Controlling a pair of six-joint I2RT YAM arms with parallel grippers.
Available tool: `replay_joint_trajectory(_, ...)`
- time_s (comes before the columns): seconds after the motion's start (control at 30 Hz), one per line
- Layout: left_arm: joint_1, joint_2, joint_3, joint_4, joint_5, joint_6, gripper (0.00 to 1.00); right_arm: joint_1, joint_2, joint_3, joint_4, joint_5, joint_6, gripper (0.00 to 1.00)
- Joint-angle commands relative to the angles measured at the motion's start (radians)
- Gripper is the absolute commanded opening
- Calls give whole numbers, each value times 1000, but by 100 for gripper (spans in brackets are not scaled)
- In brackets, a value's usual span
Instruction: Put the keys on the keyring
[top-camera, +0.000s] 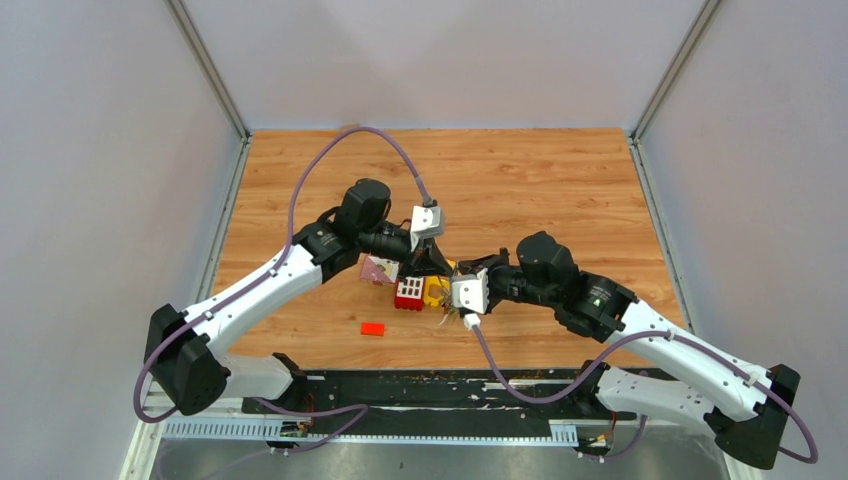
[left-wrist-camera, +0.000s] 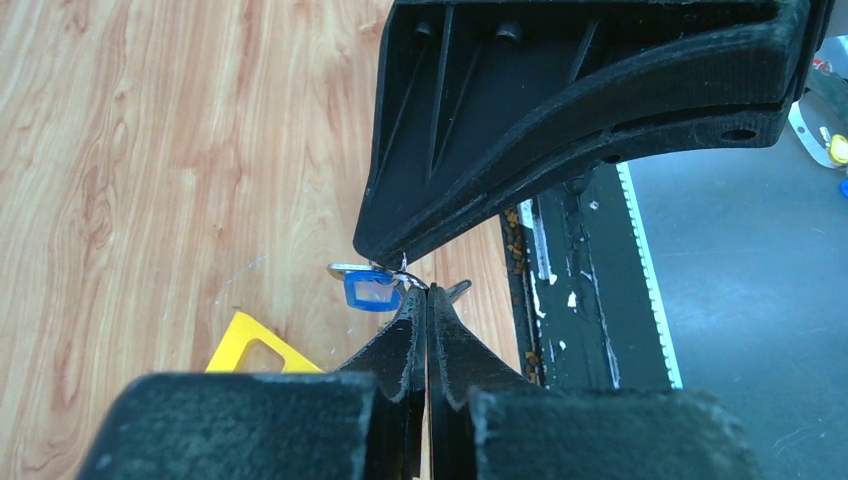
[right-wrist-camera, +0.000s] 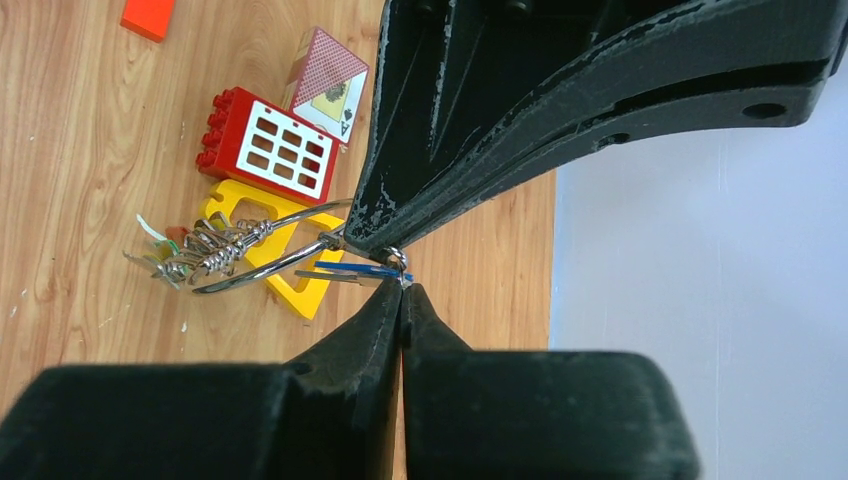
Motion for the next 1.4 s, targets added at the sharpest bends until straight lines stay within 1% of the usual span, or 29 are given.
replay_joint_trajectory(0.0, -7, -12, 49, -14, 38, 3, 0, -4, -39, -1, 75, 95, -42, 3)
replay_joint_trajectory(0.17, -7, 3, 65, -33, 37, 15, 0, 0, -56, -20, 77, 128, -64, 3)
replay_joint_trajectory(0.37, -7, 33, 91, -36, 29, 10, 0, 7, -47, -18, 46, 127, -57, 11)
replay_joint_trajectory(0.5, -7, 43, 101, -27, 13, 11, 0, 7, -63, -26, 41, 112, -31, 21)
replay_joint_trajectory(0.67, -5, 38, 111, -38, 26, 50, 0, 5, -95, -40, 47, 120, 19, 29)
replay_joint_trajectory(0.73, 0, 30, 113, -39, 39, 66, 0, -15, -110, -41, 50, 112, 67, 32)
replay_joint_trajectory(0.87, 19, 5, 105, -8, 54, 57, 0, -100, -146, -36, 38, -21, 164, 40)
replay_joint_trajectory(1.0, 37, -26, 63, 106, 45, -28, 0, -180, -139, -15, -1, -178, 253, 49)
replay_joint_trajectory(1.13, 41, -44, 31, 201, -11, -108, 0, -231, -97, 11, -59, -342, 315, 54)
replay_joint_trajectory(1.2, 41, -48, 16, 246, -25, -147, 0, -241, -66, 11, -63, -380, 334, 56)
replay_joint_trajectory(1.3, 41, -58, -21, 347, -8, -234, 0, -243, -26, 14, -53, -377, 349, 58)
replay_joint_trajectory(1.37, 42, -66, -38, 377, -8, -278, 0, -243, 1, 25, -54, -391, 357, 59)
